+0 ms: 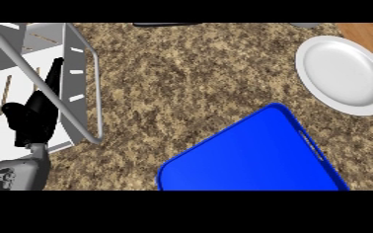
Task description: Pick the lemon from the tray and place it in the plate
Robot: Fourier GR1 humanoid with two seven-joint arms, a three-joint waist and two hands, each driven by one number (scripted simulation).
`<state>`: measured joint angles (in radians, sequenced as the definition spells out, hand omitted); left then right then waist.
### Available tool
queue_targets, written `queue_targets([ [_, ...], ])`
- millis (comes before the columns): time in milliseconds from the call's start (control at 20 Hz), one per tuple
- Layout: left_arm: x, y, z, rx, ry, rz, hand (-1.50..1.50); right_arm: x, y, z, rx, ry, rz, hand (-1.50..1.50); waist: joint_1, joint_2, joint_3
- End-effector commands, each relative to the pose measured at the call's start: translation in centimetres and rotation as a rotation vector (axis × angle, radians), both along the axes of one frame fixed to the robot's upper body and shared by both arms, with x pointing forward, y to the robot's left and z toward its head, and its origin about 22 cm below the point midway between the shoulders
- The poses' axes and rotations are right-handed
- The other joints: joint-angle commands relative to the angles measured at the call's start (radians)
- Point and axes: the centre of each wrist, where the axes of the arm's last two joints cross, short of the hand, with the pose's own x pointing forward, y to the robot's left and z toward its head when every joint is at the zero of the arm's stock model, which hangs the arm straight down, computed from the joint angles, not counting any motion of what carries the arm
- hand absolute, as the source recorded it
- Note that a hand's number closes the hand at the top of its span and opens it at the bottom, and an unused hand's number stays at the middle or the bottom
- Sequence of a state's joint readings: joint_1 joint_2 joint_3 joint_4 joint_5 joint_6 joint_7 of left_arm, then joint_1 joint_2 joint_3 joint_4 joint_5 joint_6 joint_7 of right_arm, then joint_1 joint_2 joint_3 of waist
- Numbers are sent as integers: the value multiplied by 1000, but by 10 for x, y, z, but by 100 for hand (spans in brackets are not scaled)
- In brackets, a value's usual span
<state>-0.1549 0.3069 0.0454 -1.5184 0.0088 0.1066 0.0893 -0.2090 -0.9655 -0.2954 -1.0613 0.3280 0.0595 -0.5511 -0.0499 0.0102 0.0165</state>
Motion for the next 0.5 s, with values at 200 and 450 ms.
queue_targets([
  [200,24,-36,-4,-7,28,-140,0,-23,-61,8,178,-43,154,150,73,12,-11],
  [450,24,-44,-8,-10,23,-175,0,1,-56,-1,222,35,171,150,110,13,-12],
])
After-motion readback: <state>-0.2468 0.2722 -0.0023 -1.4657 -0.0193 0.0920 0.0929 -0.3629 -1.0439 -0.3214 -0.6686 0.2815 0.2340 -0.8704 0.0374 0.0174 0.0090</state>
